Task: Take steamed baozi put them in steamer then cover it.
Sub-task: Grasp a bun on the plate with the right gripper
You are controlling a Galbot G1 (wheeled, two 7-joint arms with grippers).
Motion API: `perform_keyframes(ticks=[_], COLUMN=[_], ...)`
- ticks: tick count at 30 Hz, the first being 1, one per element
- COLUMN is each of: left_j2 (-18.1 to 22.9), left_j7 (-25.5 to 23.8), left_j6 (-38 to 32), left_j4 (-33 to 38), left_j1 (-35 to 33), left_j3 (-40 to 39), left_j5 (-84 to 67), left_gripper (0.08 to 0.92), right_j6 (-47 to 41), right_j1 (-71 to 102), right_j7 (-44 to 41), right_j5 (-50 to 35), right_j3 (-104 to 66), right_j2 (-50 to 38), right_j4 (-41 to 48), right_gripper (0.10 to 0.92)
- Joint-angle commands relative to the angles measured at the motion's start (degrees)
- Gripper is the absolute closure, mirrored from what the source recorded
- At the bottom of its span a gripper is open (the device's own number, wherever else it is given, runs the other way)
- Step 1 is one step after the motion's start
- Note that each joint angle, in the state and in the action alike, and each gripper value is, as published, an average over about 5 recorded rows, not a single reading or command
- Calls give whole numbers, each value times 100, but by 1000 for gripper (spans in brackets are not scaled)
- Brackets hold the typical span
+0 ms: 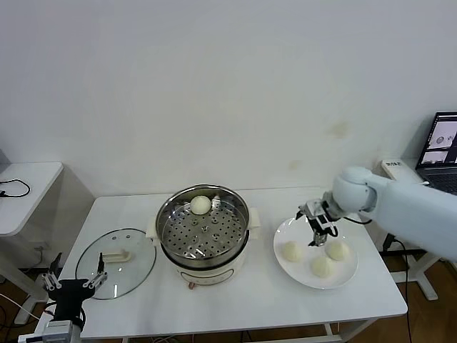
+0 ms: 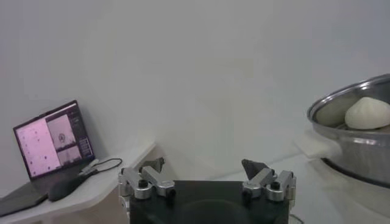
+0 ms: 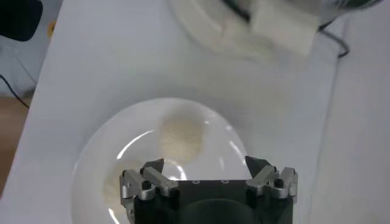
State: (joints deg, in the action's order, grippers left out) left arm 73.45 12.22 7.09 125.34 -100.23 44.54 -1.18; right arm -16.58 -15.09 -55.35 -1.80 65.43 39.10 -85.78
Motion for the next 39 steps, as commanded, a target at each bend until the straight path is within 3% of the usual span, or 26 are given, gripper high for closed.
perform_keyframes(ticks=[1,19,39], left_j2=[-2,21,28], left_j7=[-1,-3,8], left_j6=[3,0,-12], left_j4=[-45,-125,-153], left_j1=[5,11,29], left_j3=[5,52,65], left_j5=[2,5,-1], left_gripper=[177,177,177], right_j6=[-82,-32,-2], right_j1=[667,1177,1186], right_j7=[-6,14,-65], right_j5=[247,530,630], right_j3=[-287,-584,-710], right_j2=[262,894,980], right_j4=[420,1160,1306], right_gripper=[203,209,420])
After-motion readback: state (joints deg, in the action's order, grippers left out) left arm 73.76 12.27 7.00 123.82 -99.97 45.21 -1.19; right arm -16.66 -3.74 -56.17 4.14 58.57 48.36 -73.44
